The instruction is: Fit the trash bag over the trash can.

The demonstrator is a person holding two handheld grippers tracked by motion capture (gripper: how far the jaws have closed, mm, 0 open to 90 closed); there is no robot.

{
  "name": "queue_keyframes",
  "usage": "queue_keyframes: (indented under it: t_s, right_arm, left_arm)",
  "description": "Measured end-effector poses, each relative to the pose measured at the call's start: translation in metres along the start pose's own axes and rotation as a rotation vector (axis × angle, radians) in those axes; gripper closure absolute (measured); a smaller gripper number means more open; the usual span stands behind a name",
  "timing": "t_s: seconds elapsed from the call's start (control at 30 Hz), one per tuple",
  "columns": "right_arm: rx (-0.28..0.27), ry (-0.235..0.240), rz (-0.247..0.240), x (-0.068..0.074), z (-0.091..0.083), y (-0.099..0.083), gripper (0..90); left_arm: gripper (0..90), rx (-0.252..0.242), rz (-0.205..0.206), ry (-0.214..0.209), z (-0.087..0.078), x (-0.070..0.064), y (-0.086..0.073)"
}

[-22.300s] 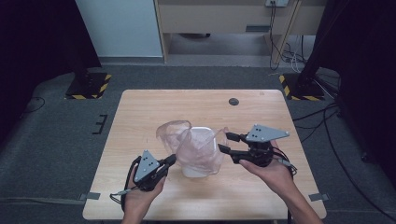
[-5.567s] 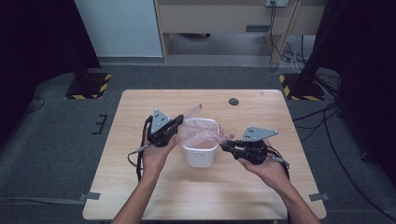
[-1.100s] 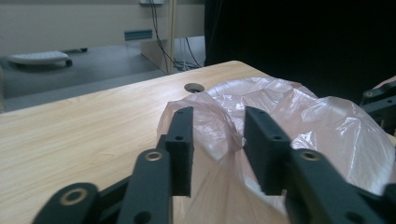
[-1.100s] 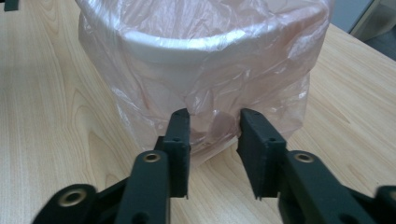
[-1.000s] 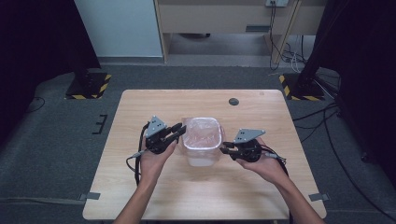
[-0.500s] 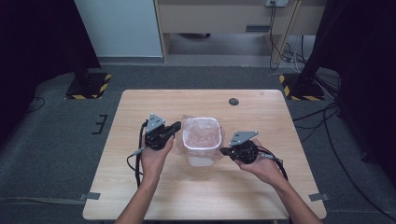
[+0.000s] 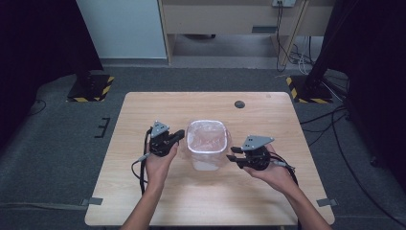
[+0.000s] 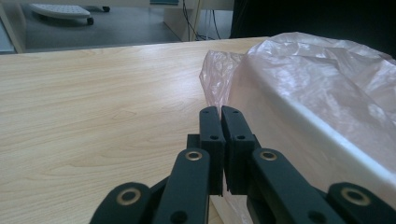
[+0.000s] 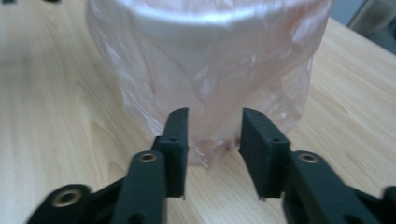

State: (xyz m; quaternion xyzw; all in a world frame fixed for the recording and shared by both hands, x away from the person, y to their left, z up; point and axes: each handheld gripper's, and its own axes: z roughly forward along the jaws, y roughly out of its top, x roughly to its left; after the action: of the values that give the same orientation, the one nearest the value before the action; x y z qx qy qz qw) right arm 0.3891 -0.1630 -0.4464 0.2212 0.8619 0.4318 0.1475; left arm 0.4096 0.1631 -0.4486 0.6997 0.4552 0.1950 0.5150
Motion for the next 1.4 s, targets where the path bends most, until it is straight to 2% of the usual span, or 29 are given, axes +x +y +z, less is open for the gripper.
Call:
queue_keyframes:
  t_s: [0.1,0.23,0.3,0.37,0.4,0.6,0.93,1.0,1.03,1.07,1.13,1.2,1.3,1.33,1.4]
  right_arm:
    - [-0.038,0.007,-0.012,0.004,-0.005,0.003,56.5]
    - [-0.046,0.003,-0.025,0.007,-0.003,0.009,64.3]
    - [-0.043,-0.001,-0.029,0.007,0.000,0.011,71.2]
    - [-0.044,0.005,-0.033,0.006,0.001,0.012,85.8]
    - [-0.043,0.009,-0.035,0.006,0.001,0.013,90.0]
    - [-0.014,0.032,-0.033,0.004,0.005,0.010,90.0]
    - [0.073,0.021,-0.042,-0.001,0.023,-0.001,90.0]
    - [0.085,0.037,-0.031,-0.002,0.026,-0.003,90.0]
    - [0.084,0.047,-0.023,-0.002,0.026,-0.003,90.0]
    - [0.078,0.056,-0.012,-0.003,0.023,-0.003,79.7]
    - [0.052,0.048,-0.004,-0.004,0.015,-0.003,64.7]
    - [0.020,0.044,0.011,-0.005,0.001,-0.003,53.2]
    - [-0.038,0.049,0.015,-0.006,-0.021,0.002,51.8]
    - [-0.073,0.060,0.026,-0.007,-0.031,0.008,53.4]
    - [-0.114,0.064,0.018,-0.006,-0.041,0.022,56.8]
  left_arm:
    - [87.8,0.008,0.014,0.002,-0.002,-0.002,-0.002]
    - [87.8,0.016,0.021,-0.005,-0.003,-0.003,-0.004]
    - [87.8,0.021,0.021,-0.012,-0.004,-0.005,-0.005]
    - [87.8,0.022,0.023,-0.015,-0.004,-0.006,-0.005]
    - [87.8,0.025,0.028,-0.017,-0.004,-0.007,-0.006]
    - [87.9,0.044,0.035,-0.011,-0.002,-0.009,-0.009]
    - [87.5,0.078,0.039,0.003,0.004,-0.006,-0.018]
    - [85.7,0.080,0.034,0.001,0.004,-0.005,-0.019]
    - [81.8,0.076,0.035,0.006,0.004,-0.005,-0.019]
    - [75.1,0.067,0.037,0.014,0.004,-0.005,-0.019]
    - [67.5,0.046,0.044,0.026,0.000,-0.004,-0.018]
    - [61.7,0.034,0.057,0.042,-0.005,-0.004,-0.017]
    - [57.2,0.030,0.085,0.059,-0.014,-0.006,-0.017]
    - [56.7,0.032,0.088,0.059,-0.016,-0.006,-0.018]
    - [53.9,0.031,0.096,0.068,-0.021,-0.008,-0.018]
